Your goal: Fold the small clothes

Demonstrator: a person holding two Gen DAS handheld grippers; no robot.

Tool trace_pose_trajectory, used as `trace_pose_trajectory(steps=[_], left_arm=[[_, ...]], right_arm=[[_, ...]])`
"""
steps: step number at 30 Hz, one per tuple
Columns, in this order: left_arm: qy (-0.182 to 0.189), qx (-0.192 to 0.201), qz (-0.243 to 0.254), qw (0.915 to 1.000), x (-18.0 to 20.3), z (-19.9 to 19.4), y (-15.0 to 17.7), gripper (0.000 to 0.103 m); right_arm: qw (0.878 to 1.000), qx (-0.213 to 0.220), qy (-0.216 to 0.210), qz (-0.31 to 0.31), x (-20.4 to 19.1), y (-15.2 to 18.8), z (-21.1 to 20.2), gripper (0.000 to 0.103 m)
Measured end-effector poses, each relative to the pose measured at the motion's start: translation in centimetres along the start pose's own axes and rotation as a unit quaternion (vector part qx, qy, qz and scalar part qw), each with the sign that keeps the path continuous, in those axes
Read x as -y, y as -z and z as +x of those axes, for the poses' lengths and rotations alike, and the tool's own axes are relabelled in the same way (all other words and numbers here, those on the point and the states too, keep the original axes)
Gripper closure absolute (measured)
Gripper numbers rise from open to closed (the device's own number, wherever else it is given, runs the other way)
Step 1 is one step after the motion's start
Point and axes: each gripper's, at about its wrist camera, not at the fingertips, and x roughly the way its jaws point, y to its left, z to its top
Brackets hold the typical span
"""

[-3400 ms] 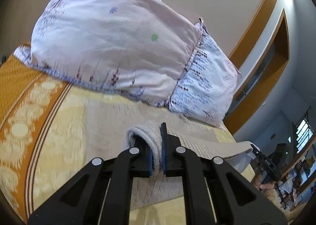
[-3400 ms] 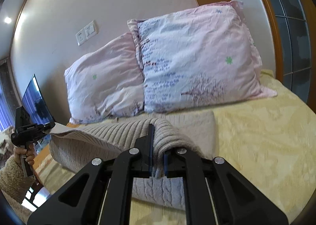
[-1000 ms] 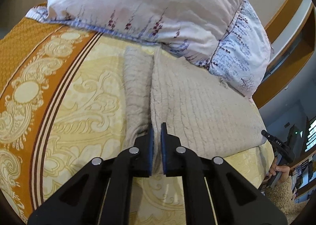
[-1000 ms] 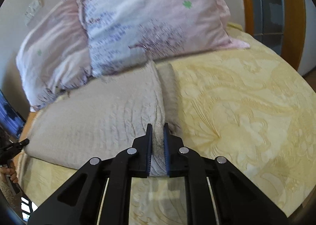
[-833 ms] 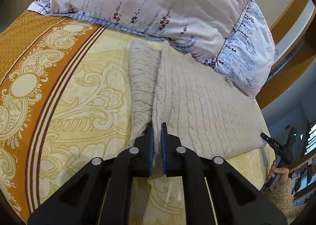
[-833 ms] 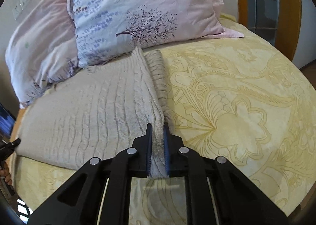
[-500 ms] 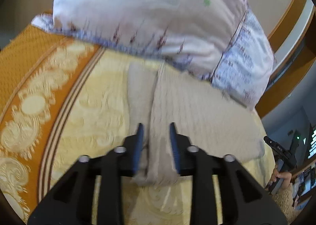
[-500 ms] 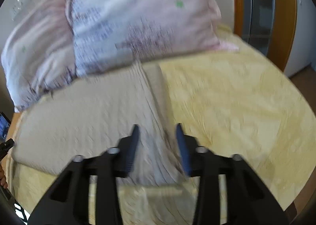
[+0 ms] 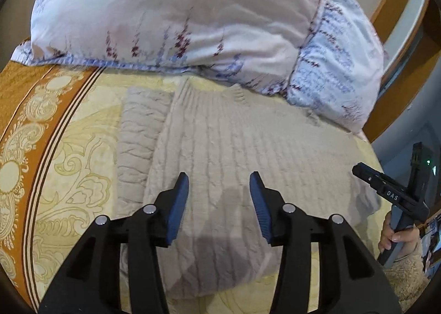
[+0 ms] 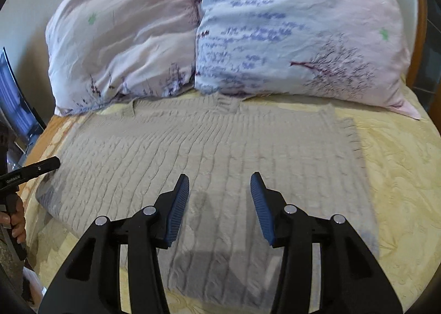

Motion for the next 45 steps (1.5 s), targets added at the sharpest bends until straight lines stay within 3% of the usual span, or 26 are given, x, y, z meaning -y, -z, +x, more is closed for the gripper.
trace_pose_trajectory(steps=[1, 6, 11, 17, 22, 45], left_arm=[[0.000, -0.004, -0.004, 1.0000, -0.4, 0.2, 0.0, 0.057], [0.014, -0.005, -0.011, 0.9998, -0.9, 0.4, 0.1, 0.056], [0.077, 0.029, -0.088, 0.9927, -3.8, -1.8, -1.4, 0.052], [0.069, 0.018, -0.173, 0.9824, -8.1, -1.4, -3.2, 0.050], [0.071, -0.010, -0.198, 0.9776, -9.2, 0.2, -3.3, 0.050], [0.055, -0.016, -0.177, 0.9825, -7.5, 1.7, -3.7, 0.042]], right_arm=[[1.000, -0.016, 0.005, -0.002, -0.2, 0.2, 0.8, 0.054], [1.000, -0.003, 0.008, -0.018, -0.6, 1.0, 0.7, 0.053], [1.000, -0.001, -0.009, -0.007, -0.1, 1.0, 0.6, 0.052], [1.000, 0.001, -0.011, -0.006, 0.0, 0.8, 0.5, 0.051], [1.000, 0.000, -0.011, -0.006, -0.1, 0.8, 0.3, 0.051], [1.000, 0.005, -0.017, -0.001, -0.1, 0.9, 0.3, 0.049]])
